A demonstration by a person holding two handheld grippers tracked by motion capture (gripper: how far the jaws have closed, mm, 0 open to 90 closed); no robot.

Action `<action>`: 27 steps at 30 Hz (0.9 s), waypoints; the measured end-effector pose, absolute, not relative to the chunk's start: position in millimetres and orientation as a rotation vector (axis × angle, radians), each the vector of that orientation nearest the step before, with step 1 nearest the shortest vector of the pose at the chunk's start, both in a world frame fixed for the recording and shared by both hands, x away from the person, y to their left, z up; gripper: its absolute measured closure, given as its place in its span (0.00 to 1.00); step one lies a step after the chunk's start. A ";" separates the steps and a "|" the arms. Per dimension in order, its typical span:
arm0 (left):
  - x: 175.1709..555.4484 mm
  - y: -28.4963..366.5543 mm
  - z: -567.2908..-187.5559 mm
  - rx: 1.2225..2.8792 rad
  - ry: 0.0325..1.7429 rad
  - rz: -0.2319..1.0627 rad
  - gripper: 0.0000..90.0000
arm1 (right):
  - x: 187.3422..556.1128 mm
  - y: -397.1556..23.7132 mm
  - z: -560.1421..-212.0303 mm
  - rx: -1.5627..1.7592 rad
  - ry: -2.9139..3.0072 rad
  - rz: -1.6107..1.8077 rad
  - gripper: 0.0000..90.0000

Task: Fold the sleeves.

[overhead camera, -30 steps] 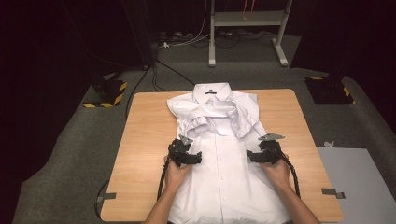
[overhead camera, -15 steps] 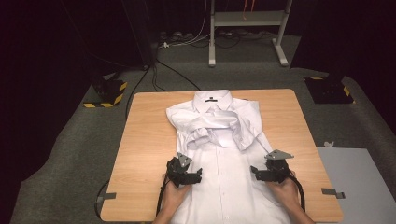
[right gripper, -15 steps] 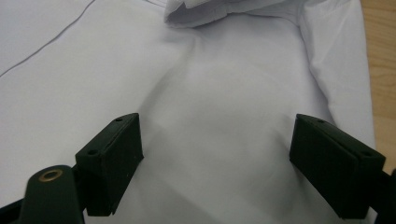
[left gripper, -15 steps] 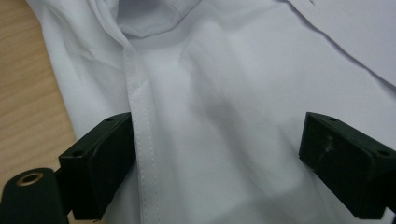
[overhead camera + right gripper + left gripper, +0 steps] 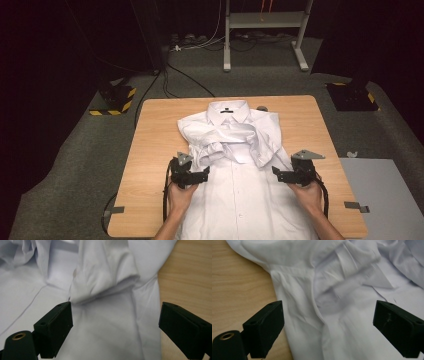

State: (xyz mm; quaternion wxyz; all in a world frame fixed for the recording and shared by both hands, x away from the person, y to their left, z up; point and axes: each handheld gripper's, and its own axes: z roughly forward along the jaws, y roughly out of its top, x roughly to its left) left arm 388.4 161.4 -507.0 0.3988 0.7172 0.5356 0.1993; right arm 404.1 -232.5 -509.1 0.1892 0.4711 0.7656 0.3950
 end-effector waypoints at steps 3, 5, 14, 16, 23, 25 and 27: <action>404.5 167.2 -498.1 1.791 1.388 0.511 0.11 | 420.1 -232.2 -501.9 1.351 2.121 1.137 0.13; 416.0 169.8 -492.6 1.779 1.409 0.522 0.11 | 429.8 -231.7 -499.1 1.376 2.109 1.149 0.13; 456.5 178.7 -490.0 1.750 1.522 0.490 0.09 | 461.9 -224.7 -495.2 1.433 2.093 1.153 0.13; 464.3 181.4 -493.4 1.752 1.568 0.463 0.07 | 469.3 -222.0 -493.4 1.450 2.094 1.158 0.12; 481.8 184.7 -504.8 1.768 1.647 0.442 0.06 | 492.8 -214.2 -490.4 1.483 2.086 1.142 0.11; 486.5 184.1 -506.0 1.766 1.661 0.446 0.06 | 499.3 -210.3 -493.3 1.482 2.101 1.110 0.11; 490.0 182.5 -506.8 1.771 1.665 0.444 0.06 | 503.6 -207.9 -496.3 1.493 2.105 1.091 0.11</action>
